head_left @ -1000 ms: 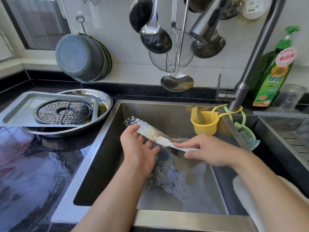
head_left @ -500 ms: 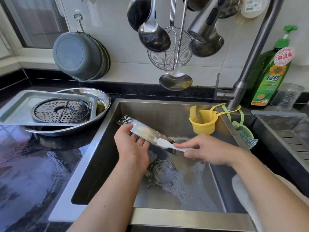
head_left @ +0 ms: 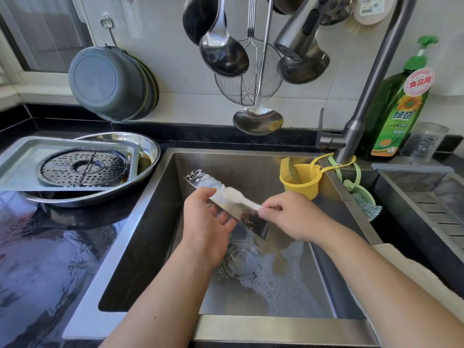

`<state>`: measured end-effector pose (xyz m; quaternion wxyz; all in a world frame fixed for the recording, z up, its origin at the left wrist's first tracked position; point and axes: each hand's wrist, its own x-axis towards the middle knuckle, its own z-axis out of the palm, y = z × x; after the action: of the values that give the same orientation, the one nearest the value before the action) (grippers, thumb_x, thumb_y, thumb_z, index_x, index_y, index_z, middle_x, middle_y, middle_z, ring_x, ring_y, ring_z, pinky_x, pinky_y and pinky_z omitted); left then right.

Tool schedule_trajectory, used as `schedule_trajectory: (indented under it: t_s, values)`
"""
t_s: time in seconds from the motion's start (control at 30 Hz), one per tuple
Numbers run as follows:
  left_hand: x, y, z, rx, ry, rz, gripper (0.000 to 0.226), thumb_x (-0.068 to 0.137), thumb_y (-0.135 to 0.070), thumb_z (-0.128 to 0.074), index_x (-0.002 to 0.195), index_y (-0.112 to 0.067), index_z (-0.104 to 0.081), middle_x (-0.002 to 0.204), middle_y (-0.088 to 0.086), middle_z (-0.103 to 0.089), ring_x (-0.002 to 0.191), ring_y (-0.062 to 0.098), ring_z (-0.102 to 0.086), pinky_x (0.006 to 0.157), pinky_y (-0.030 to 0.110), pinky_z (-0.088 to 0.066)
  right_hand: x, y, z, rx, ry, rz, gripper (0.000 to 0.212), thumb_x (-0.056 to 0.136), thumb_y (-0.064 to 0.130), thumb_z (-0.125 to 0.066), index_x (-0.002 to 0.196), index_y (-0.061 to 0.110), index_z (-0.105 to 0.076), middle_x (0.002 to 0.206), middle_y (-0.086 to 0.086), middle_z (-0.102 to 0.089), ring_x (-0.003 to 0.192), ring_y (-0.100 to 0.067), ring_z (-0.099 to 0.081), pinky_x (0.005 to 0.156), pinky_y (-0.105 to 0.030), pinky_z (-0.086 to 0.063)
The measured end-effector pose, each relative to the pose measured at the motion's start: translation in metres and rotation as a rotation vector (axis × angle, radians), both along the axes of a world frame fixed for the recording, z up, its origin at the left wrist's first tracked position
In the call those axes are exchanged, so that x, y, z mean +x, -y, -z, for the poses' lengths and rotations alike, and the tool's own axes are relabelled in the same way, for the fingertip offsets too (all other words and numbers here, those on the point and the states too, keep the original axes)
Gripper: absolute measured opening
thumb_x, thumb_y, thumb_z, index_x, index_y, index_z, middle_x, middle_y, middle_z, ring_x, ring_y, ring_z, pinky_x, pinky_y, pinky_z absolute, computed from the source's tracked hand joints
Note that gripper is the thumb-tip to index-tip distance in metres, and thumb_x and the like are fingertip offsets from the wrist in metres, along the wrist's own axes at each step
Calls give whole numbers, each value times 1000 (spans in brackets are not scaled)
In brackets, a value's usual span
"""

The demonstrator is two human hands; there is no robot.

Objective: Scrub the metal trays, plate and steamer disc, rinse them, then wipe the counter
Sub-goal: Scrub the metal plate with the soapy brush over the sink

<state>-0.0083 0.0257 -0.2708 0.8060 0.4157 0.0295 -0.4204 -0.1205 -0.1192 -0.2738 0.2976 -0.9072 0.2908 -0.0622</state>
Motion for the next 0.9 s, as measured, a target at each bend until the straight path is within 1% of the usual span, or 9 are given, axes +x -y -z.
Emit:
schedule_trajectory:
  t_s: [0.1,0.2,0.3,0.37,0.43,0.57,0.7,0.83,0.9]
  values:
    - [-1,1,1,14,25,42,34,99,-23,-49,125,-6,-63,125,19,-71,115,37,-70,110,53,-49,7,-9,-2,-109,24,88,36,99,41,-54,88,13,-74,77,-8,-70,78,-27,-62,67,-42,-52]
    - [1,0,2,13,9,47,39,99,-26,-50,129,-5,-63,126,18,-72,116,36,-70,108,52,-50,11,-18,-4,-138,-27,87,43,98,41,-54,71,9,-65,63,-10,-59,63,-24,-50,55,-36,-38]
    - [3,0,4,-3,-12,42,43,99,-29,-51,134,-7,-60,126,17,-71,114,35,-71,108,52,-50,6,-11,-10,-141,-58,138,51,98,37,-55,55,12,-45,55,-2,-40,58,-21,-37,54,-34,-29]
    - [3,0,3,1,-14,39,41,99,-29,-51,132,-6,-61,127,17,-71,115,35,-70,108,51,-50,3,-11,-12,-136,-76,92,48,98,38,-55,57,13,-52,55,-1,-44,58,-21,-40,54,-34,-30]
    - [2,1,2,2,-5,41,38,100,-28,-51,128,-6,-63,129,18,-70,117,35,-69,107,50,-51,4,-19,-13,-173,-81,47,41,98,41,-53,70,15,-67,61,0,-58,65,-20,-50,55,-36,-39]
    - [-2,2,3,1,27,103,40,99,-29,-51,132,-7,-61,127,18,-71,118,37,-69,107,51,-51,13,-28,-14,-238,4,79,36,99,43,-51,80,22,-74,71,0,-65,77,-24,-60,67,-41,-54]
    - [-2,1,4,-34,4,120,42,97,-24,-51,133,-4,-59,117,16,-72,123,41,-65,110,54,-48,14,-32,-13,-264,-24,62,38,98,45,-51,75,21,-69,69,0,-63,79,-26,-59,66,-39,-52]
    - [3,-4,-1,-156,-73,-23,28,98,-12,-51,122,-1,-60,126,18,-70,119,37,-68,112,49,-48,1,-14,-9,-202,-77,182,49,100,40,-50,59,12,-52,60,-4,-52,61,-26,-49,53,-36,-38]
    - [6,-3,-2,-183,-80,-89,22,99,-6,-48,118,0,-59,127,18,-67,117,32,-67,108,43,-49,-3,-10,-8,-154,-104,207,52,102,39,-49,57,14,-48,60,-6,-50,58,-24,-44,53,-33,-33]
